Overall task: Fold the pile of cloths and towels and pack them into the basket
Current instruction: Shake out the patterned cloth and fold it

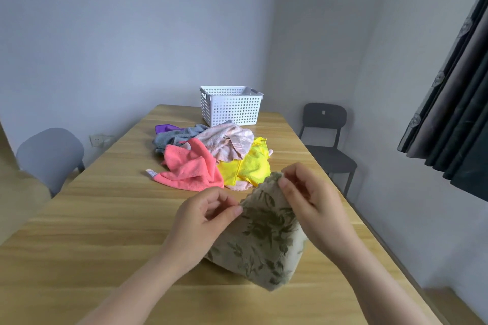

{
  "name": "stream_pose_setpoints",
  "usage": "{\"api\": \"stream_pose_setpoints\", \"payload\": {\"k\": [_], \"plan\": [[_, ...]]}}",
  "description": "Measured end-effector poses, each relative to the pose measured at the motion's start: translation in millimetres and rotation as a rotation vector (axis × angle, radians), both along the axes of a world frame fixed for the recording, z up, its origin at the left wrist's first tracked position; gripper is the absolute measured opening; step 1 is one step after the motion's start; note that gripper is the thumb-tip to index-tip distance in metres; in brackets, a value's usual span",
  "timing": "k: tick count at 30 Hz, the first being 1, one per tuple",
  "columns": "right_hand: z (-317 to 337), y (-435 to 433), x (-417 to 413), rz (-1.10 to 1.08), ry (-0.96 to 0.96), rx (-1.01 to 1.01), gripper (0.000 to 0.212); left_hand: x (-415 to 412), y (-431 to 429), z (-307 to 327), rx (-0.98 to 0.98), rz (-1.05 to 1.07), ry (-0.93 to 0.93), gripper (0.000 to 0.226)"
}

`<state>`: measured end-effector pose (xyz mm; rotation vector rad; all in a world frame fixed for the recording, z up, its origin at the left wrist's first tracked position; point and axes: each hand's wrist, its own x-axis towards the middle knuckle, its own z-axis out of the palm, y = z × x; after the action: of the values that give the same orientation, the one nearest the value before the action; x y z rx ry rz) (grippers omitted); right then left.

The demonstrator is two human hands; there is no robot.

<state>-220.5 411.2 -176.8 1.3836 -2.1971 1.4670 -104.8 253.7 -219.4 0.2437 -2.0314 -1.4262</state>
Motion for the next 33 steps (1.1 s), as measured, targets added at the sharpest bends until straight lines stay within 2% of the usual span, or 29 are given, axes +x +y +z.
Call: {"api": "stream_pose_setpoints", "payload": {"k": [10, 14, 18, 26, 31, 33], "plan": [[19, 5, -5, -0.039, 0.17, -0.051, 0.012, 7, 5, -23, -0.018, -0.062, -0.119, 0.004], [26, 5, -4, -0.057, 0.167, -0.061, 0.011, 8, 9, -30, -0.047, -0.081, -0.132, 0.006], [33, 4, -4, -0.077, 0.177, -0.086, 0.012, 9, 10, -32, 0.005, -0.097, -0.136, 0.009], [43, 6, -13, -0.163, 0.136, -0.171, 0.013, 12, 2, -37, -0.017, -0.103, -0.156, 0.028], [47, 6, -13, -0.162, 0.144, -0.195, 0.013, 10, 1, -44, -0.023, -0.079, -0.175, 0.018], [49, 5, -14, -0.165, 0.147, -0.191, 0.013, 10, 3, -43, -0.005, -0.04, -0.153, 0.024]]}}
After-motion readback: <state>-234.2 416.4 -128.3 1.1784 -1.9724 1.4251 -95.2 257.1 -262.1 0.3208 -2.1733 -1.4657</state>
